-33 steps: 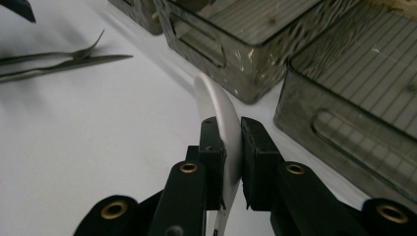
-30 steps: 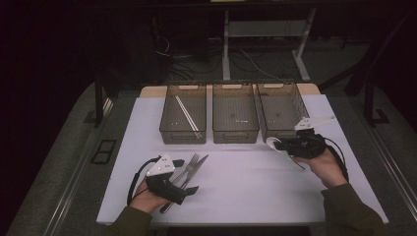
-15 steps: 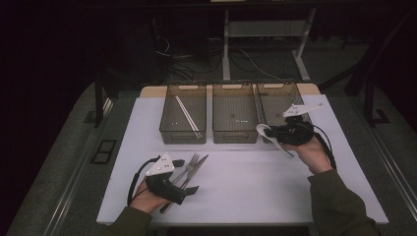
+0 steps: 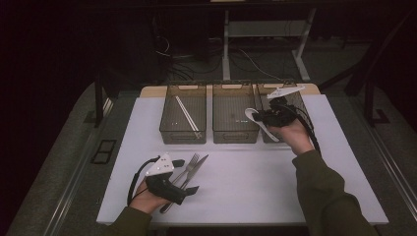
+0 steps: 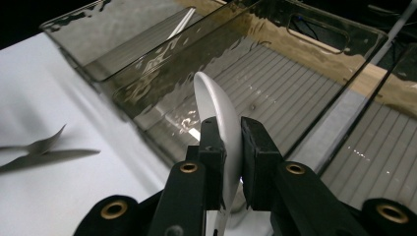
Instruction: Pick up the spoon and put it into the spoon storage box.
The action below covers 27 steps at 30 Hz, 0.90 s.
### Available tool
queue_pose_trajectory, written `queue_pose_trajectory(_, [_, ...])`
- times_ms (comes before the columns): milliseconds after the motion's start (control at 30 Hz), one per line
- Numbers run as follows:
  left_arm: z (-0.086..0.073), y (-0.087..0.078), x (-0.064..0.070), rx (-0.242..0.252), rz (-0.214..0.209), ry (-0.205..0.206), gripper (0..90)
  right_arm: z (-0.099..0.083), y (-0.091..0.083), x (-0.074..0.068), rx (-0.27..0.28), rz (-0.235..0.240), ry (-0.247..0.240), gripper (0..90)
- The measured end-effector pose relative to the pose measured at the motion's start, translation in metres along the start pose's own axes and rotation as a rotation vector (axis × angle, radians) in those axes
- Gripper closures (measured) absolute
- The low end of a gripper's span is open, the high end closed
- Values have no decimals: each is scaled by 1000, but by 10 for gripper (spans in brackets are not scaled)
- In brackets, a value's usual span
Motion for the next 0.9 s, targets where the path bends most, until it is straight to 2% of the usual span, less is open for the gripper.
queue_pose_trajectory(233, [0,-1,0,1,-4,0,0,17,27,2,23,-16,-12,804])
queue_pose_trajectory(467, [1,-1,-1,3,-8,6,0,25,53,6,17,-44,-18,804])
queue_pose_trajectory(600, [2,-1,-1,8,-11,2,0,23,67,6,-1,-62,-8,804])
queue_pose_trajectory(700, [2,-2,0,8,-13,0,0,17,74,6,-29,-74,-35,803])
queue_pose_trajectory(833, [2,-2,-1,11,-15,2,0,11,81,7,-38,-75,-10,803])
queue_pose_trajectory(900, [2,-2,-1,11,-16,2,0,9,84,6,-46,-74,-17,803])
Point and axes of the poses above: each handheld gripper's, and its own axes: y roughly forward along the jaws, z roughly out of its top, x roughly to its right, the point moved 5 cm from there along y, roughly forward along the jaws, and after that the axes turned 15 degrees about x, right-handed, at the moved point
